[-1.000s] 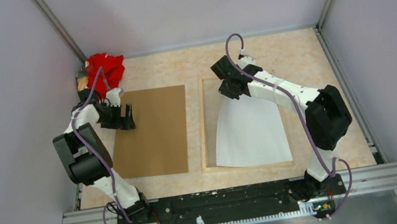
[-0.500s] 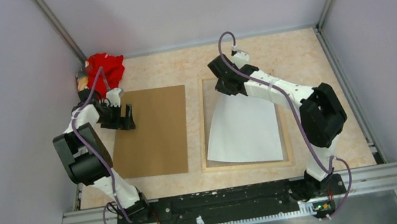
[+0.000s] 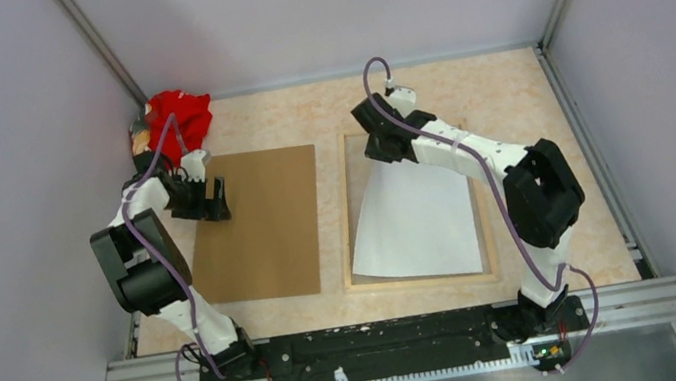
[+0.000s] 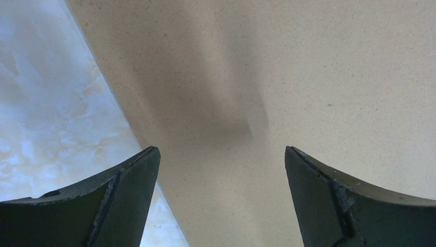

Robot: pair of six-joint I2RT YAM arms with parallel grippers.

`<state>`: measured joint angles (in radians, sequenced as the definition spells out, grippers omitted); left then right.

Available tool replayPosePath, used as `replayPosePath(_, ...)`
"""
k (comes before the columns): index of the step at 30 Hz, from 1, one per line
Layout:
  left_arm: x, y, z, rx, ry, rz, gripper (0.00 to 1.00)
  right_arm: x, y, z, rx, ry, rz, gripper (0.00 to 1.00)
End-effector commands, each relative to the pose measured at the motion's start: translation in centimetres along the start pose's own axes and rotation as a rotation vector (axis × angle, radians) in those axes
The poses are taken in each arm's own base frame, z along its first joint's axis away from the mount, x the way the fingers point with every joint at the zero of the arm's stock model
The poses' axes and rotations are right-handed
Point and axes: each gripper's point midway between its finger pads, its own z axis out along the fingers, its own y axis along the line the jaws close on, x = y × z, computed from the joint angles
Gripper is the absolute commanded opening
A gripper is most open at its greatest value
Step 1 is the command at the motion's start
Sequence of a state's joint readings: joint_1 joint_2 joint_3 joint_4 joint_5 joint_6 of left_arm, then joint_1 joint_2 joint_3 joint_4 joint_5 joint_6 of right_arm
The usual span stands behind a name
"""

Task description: Put the photo into the frame

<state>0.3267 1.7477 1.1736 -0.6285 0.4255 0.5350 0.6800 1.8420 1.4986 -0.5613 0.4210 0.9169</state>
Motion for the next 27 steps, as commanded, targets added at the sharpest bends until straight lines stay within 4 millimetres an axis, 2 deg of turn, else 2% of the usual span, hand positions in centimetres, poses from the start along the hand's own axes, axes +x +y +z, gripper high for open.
replayPosePath(1,-0.3,0.3,0.1,-0.005,-0.016,0.018,0.97,-1.3,0.5,-1.3,-0.033,-0.041,-0.033,0.0)
replayPosePath(11,-0.2,0.3,0.2,-0.004,-0.014,0.017,0.97,1.0,-0.3,0.4,-0.005,0.048,-0.202,0.0)
replayPosePath(21,-0.2,0.4,0.2,-0.008,-0.012,0.02,0.97,1.4,-0.4,0.6,-0.002,0.057,-0.178,0.0)
replayPosePath(22,-0.1,0.3,0.2,-0.006,-0.01,0.017,0.98,1.6,-0.3,0.6,-0.009,0.065,-0.183,0.06)
replayPosePath(23,-0.2,0.3,0.2,-0.005,-0.011,0.018,0.98,1.6,-0.1,0.6,-0.016,0.07,-0.183,0.18)
replayPosePath(24,-0.2,0.3,0.2,-0.005,-0.012,0.02,0.98,1.7,-0.1,0.7,-0.018,0.076,-0.187,0.35)
replayPosePath(27,-0.1,0.3,0.2,-0.003,-0.009,0.019,0.98,1.7,0.0,0.7,-0.021,0.078,-0.19,0.63)
